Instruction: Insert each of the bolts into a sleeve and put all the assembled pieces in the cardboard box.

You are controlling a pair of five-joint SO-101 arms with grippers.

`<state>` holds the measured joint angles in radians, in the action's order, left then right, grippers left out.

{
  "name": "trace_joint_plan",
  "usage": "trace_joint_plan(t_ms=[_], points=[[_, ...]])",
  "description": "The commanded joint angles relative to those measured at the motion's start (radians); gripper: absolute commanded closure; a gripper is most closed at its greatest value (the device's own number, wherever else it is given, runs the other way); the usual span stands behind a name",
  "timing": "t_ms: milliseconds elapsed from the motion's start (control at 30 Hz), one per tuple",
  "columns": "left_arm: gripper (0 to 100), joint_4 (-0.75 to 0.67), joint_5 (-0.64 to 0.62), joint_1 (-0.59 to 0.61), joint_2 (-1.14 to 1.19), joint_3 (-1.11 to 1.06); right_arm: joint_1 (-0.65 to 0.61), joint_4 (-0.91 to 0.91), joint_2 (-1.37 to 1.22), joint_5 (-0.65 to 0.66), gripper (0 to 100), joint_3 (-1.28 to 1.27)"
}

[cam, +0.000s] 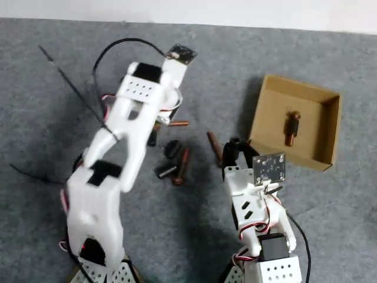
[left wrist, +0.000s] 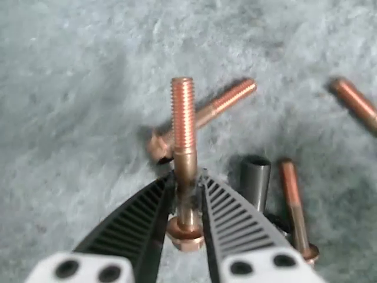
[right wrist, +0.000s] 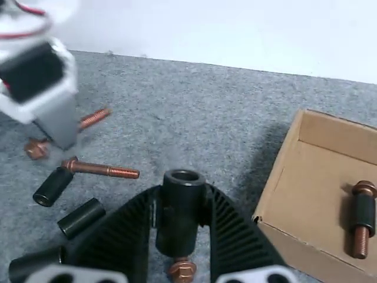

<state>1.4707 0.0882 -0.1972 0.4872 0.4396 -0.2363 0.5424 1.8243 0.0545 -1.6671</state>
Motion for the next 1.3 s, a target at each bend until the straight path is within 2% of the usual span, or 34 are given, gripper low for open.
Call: trace_joint_plan(t_ms=[0,233,333,433,667,733,867,1067,1267], points=[[100,-0.186,-0.009,0.028,-0.317,-0.325,0.01,-0.038,0.013,0.009,99.5,-0.053],[99,-0.56,-0.003,0.173,-0.751,-0.929,0.01,-0.038,0.013,0.009,99.5,-0.053],[99,-0.626,0.08,0.245,-0.854,-1.118,0.01,-0.038,0.013,0.009,99.5,-0.053],[99,-0.614,0.351,0.291,-0.881,-1.211,0.005,-0.038,0.013,0.009,99.5,-0.053],[99,-0.594,1.274,0.473,-0.881,-1.288,0.004,-0.038,0.013,0.009,99.5,-0.053],[99,-0.551,1.412,0.529,-0.88,-1.27,0.004,-0.038,0.013,0.009,99.5,-0.053],[99,-0.488,1.432,0.579,-0.88,-1.211,0.004,-0.038,0.013,0.009,99.5,-0.056],[99,-0.416,1.432,0.584,-0.874,-1.138,0.005,-0.038,0.013,0.009,99.5,-0.079],[99,-0.388,1.409,0.587,-0.662,-1.032,0.005,-0.038,0.013,0.009,99.5,-0.079]])
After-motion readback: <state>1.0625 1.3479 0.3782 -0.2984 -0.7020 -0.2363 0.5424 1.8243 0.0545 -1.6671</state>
